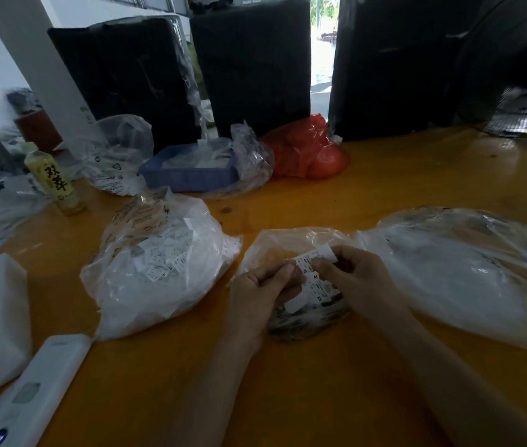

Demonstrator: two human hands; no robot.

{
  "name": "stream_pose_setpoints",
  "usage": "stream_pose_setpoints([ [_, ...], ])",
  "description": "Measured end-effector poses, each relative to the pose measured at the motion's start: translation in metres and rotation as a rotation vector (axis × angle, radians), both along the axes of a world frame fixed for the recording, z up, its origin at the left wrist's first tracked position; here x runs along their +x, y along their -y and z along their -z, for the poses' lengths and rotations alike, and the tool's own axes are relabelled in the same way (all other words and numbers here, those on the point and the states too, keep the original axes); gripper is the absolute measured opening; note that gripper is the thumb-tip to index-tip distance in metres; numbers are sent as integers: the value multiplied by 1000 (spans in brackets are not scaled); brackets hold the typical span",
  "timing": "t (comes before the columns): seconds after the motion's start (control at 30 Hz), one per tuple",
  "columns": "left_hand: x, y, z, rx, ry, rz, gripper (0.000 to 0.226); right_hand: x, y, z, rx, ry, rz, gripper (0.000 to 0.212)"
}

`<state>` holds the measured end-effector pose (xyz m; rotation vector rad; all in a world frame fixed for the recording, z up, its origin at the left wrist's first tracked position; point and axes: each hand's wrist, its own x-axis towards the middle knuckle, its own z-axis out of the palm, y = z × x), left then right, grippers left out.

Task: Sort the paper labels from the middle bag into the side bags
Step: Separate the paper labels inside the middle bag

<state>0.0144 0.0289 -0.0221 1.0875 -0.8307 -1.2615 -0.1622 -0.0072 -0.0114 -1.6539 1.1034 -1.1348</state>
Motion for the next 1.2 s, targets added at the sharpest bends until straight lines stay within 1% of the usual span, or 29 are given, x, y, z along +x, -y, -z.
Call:
stream_pose_setpoints([
  [0.07,0,0,0,6,20,-11,9,1,0,1,-10,-53,-3,6],
  [0.2,0,-1,0,-3,90,-29,21,2,0,4,-54,-149,-12,6],
  [0.33,0,-2,1,-29,167,-43,10,4,-1,6,-83,-227,-3,5],
  [0.37,0,-2,2,-33,167,-41,10,4,-1,6,-87,-216,19,7],
  [0.43,0,-2,1,-29,141,-36,10,5,0,5,-70,-147,78,21],
  [0.47,0,-2,0,-27,135,-36,10,5,0,5,-59,-130,104,25],
  [0.57,0,-1,2,-31,176,-60,16,7,-3,7,-88,-168,115,24],
  [0.67,1,0,4,-29,187,-76,12,10,-5,10,-146,-260,96,17],
  [0.73,1,0,3,-23,165,-71,12,12,-6,10,-144,-263,116,29],
  [0.8,1,0,2,-18,145,-67,11,11,-7,7,-134,-199,158,35],
  [0.83,1,0,2,-18,142,-66,11,11,-7,6,-147,-189,170,33],
  [0.9,1,1,2,-23,147,-63,11,11,-9,6,-181,-232,155,25],
  [1.03,1,1,2,-40,158,-46,12,14,-13,6,-229,-291,85,23],
  [1.13,1,0,2,-57,162,-38,23,15,-13,6,-210,-259,79,19],
  [1.2,1,1,3,-65,166,-32,25,14,-12,6,-192,-226,87,17],
])
